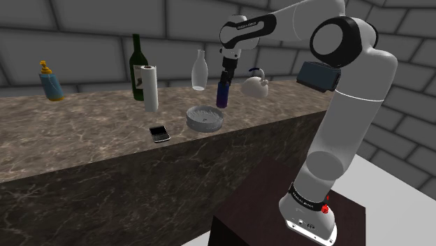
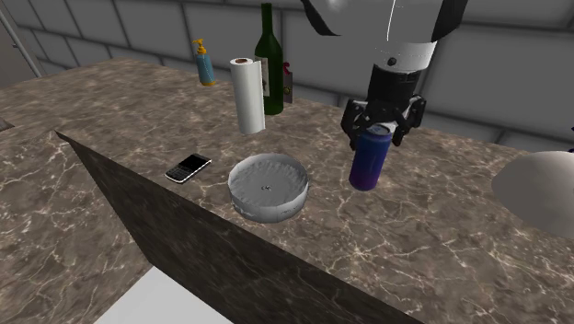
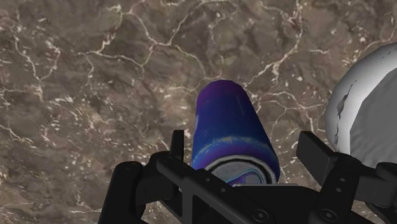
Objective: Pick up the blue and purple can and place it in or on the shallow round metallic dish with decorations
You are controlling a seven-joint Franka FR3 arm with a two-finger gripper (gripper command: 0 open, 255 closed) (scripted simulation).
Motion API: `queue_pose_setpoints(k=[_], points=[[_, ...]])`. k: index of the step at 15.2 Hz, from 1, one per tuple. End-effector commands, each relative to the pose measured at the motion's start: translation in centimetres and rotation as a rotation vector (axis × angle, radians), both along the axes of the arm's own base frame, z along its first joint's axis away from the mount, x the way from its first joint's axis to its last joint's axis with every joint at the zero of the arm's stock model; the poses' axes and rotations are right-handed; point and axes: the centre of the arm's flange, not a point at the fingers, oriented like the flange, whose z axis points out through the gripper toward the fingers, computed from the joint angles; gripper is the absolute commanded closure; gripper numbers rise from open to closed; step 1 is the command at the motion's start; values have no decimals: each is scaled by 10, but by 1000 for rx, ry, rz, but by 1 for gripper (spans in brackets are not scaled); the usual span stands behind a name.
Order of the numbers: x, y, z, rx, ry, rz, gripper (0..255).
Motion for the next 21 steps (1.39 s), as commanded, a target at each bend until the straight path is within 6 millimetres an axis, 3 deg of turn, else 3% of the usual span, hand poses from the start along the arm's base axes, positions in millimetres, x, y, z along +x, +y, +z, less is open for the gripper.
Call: queue_pose_setpoints(k=[1, 6, 7, 16, 21], points=[[0, 0, -2, 0, -1, 0, 0], [0, 0, -2, 0, 0, 0, 0], [0, 0, -2, 0, 0, 0, 255], [0, 0, -2, 0, -1, 0, 255], [0, 0, 24, 0, -1, 0, 255]])
